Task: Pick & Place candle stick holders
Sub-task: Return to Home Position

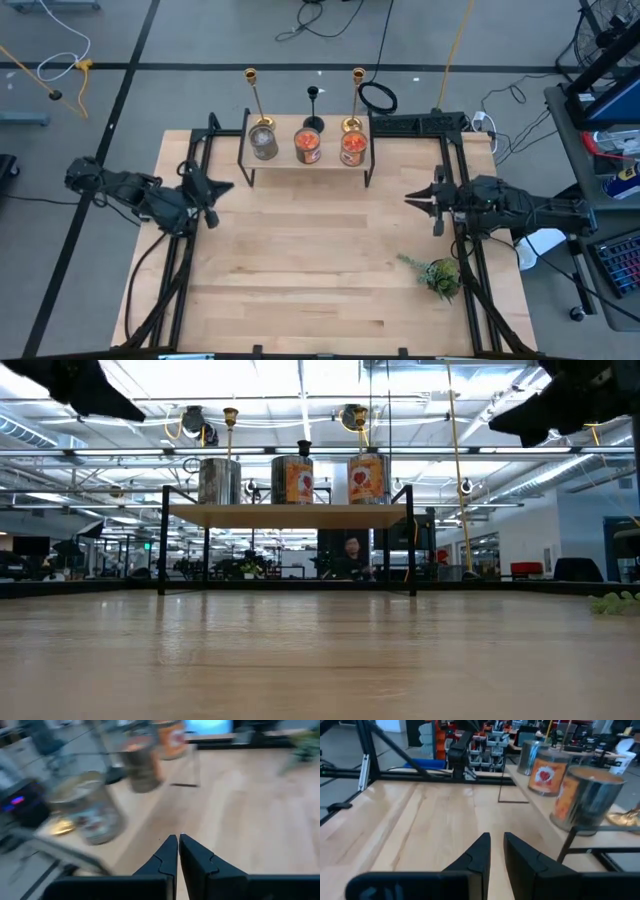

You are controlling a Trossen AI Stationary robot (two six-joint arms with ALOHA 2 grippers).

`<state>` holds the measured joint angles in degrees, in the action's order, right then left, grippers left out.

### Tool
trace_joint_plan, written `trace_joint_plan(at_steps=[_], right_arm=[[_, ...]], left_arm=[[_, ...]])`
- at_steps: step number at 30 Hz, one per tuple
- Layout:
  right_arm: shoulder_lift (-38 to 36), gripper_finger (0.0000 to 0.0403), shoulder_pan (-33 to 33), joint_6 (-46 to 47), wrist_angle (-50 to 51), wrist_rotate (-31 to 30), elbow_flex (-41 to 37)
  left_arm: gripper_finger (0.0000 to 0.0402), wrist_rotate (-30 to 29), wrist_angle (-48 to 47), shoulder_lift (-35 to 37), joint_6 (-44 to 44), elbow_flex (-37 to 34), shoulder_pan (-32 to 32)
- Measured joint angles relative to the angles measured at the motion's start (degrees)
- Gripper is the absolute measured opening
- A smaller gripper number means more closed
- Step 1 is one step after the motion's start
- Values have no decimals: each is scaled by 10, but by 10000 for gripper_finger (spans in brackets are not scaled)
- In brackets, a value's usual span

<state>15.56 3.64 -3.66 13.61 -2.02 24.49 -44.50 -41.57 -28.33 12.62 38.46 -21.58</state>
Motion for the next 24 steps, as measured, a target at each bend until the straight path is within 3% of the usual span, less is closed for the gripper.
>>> trace_joint_plan(at_steps=[6, 10, 17, 24], right_arm=[[-8, 47, 0, -19, -52, 93, -45], [-18, 47, 0, -31, -56, 141, -46], [-52, 47, 1, -44, -50, 142, -46], [-62, 47, 1, -36, -65, 142, -58]], left_arm=[[26, 108, 197, 71, -125, -143, 0], [26, 114, 297, 117, -163, -214, 0], [26, 122, 407, 189, -231, -307, 16], [26, 236, 488, 228, -266, -367, 51]])
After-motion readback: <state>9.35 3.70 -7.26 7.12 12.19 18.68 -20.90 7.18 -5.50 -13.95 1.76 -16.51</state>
